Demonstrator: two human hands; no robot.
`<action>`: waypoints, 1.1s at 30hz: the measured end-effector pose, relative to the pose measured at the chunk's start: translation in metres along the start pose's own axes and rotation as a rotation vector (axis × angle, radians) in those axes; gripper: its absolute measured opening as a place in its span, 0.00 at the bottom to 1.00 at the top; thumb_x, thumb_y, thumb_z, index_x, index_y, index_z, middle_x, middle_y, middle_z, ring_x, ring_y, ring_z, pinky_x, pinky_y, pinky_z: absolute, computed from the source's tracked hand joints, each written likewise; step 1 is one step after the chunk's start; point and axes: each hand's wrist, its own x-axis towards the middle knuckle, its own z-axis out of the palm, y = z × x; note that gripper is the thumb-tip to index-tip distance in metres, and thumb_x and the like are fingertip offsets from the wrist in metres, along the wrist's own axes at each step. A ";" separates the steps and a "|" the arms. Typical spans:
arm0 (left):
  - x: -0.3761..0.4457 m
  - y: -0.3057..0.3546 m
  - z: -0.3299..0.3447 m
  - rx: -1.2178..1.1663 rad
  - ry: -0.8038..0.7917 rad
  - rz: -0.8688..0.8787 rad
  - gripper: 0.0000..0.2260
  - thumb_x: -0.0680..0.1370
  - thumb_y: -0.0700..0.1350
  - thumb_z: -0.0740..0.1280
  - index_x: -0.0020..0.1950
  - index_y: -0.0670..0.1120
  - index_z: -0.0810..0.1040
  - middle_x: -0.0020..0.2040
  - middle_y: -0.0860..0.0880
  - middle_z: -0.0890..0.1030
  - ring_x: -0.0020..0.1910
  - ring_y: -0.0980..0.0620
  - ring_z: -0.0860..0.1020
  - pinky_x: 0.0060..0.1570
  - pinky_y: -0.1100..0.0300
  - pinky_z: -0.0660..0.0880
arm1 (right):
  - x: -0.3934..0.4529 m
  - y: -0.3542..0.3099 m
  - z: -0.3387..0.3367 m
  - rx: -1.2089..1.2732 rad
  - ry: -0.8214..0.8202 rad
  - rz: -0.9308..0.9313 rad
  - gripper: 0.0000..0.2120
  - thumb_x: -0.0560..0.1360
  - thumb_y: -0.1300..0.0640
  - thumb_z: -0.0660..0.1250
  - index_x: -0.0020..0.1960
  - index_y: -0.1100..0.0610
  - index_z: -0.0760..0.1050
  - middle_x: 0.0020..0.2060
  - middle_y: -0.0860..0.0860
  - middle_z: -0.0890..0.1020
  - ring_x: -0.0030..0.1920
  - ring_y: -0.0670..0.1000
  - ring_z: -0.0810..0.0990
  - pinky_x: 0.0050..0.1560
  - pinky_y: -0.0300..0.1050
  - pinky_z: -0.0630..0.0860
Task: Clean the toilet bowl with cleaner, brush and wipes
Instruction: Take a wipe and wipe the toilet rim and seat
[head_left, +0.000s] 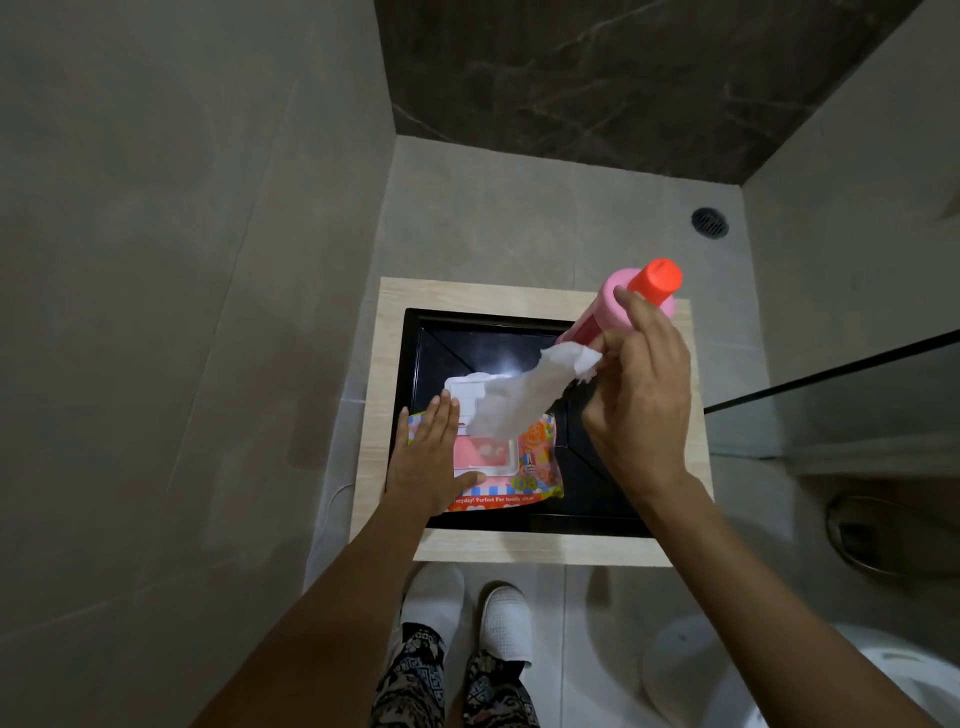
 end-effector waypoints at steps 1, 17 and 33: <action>-0.001 0.001 -0.001 -0.006 -0.002 0.001 0.44 0.76 0.68 0.55 0.77 0.42 0.37 0.77 0.45 0.37 0.77 0.48 0.39 0.69 0.47 0.32 | 0.005 0.000 -0.001 0.000 -0.007 -0.004 0.12 0.67 0.72 0.63 0.48 0.62 0.74 0.61 0.62 0.78 0.64 0.59 0.72 0.66 0.51 0.68; 0.014 -0.024 -0.017 0.017 0.007 0.063 0.48 0.72 0.72 0.52 0.76 0.44 0.33 0.76 0.48 0.32 0.76 0.51 0.36 0.71 0.46 0.35 | -0.104 0.025 0.032 -0.111 -0.621 -0.135 0.10 0.61 0.66 0.70 0.43 0.62 0.77 0.59 0.63 0.77 0.60 0.63 0.76 0.63 0.53 0.70; 0.040 -0.013 -0.033 -0.050 0.081 0.108 0.38 0.76 0.68 0.51 0.78 0.45 0.48 0.78 0.47 0.40 0.77 0.52 0.39 0.73 0.46 0.37 | -0.107 0.038 0.043 0.025 -0.465 0.187 0.12 0.74 0.56 0.59 0.46 0.62 0.78 0.56 0.59 0.80 0.56 0.58 0.77 0.61 0.50 0.68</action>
